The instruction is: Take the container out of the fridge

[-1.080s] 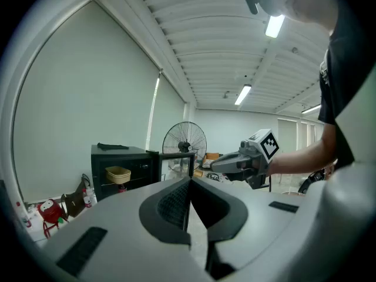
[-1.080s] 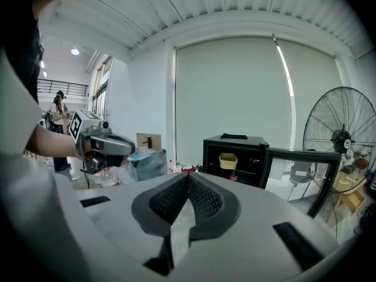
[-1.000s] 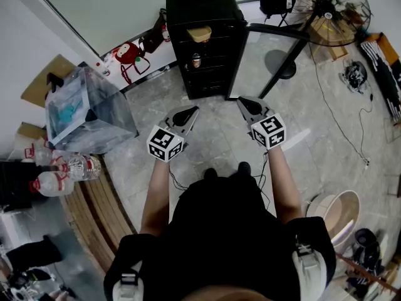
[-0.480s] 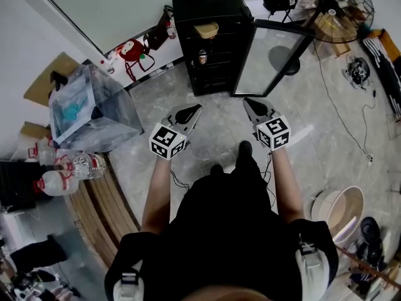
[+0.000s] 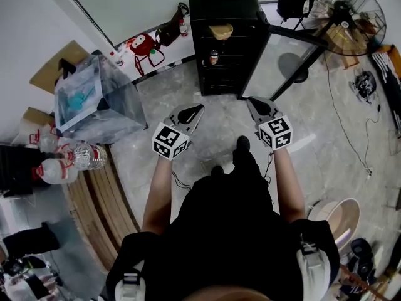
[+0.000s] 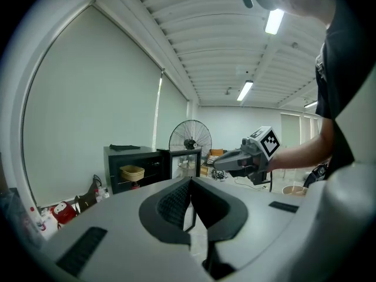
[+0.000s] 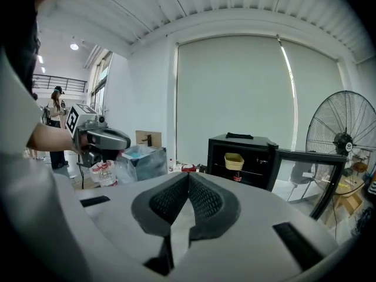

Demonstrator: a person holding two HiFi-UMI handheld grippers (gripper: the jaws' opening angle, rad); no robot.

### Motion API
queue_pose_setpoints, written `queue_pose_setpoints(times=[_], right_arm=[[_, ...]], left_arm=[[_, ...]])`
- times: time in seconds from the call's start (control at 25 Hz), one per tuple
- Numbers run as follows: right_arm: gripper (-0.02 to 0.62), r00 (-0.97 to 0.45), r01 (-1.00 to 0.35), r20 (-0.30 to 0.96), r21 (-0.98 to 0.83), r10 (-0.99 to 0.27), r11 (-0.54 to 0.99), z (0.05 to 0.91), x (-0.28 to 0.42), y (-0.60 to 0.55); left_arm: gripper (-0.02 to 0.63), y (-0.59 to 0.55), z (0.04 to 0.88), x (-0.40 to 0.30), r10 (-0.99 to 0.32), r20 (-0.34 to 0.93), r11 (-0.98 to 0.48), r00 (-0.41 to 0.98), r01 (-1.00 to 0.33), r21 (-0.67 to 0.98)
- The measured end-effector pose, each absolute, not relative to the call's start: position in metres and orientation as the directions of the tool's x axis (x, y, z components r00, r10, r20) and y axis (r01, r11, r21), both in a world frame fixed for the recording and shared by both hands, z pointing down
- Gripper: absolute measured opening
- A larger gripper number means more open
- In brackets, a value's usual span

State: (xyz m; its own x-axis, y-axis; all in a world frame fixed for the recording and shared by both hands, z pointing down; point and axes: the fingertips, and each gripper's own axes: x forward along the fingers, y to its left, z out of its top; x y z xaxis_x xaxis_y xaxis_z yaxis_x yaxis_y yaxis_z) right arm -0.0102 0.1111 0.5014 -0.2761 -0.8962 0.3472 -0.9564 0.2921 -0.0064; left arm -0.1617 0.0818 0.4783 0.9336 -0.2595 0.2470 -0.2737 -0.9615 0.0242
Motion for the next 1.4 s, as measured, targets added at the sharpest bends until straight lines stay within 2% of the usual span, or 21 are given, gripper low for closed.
queue_pose_setpoints(times=[0.2, 0.44, 0.8, 1.4], right_arm=[[-0.002, -0.289, -0.951, 0.355, -0.001, -0.889, 0.309, 0.503, -0.003, 0.097], [-0.002, -0.318, -0.948, 0.317, -0.105, -0.894, 0.300, 0.503, 0.025, 0.077], [-0.002, -0.333, -0.942, 0.327, -0.091, -0.884, 0.322, 0.512, 0.073, 0.036], [-0.003, -0.474, -0.879, 0.351, -0.130, -0.808, 0.459, 0.538, 0.134, -0.062]], left_arm=[[0.012, 0.073, 0.478, -0.148, -0.259, 0.252, -0.962, 0.932, -0.273, 0.023], [0.013, 0.057, 0.476, -0.122, -0.258, 0.259, -0.962, 0.931, -0.273, 0.022], [0.012, 0.020, 0.483, -0.075, -0.279, 0.273, -0.954, 0.921, -0.298, 0.028], [0.012, -0.053, 0.497, -0.010, -0.390, 0.315, -0.901, 0.865, -0.429, 0.066]])
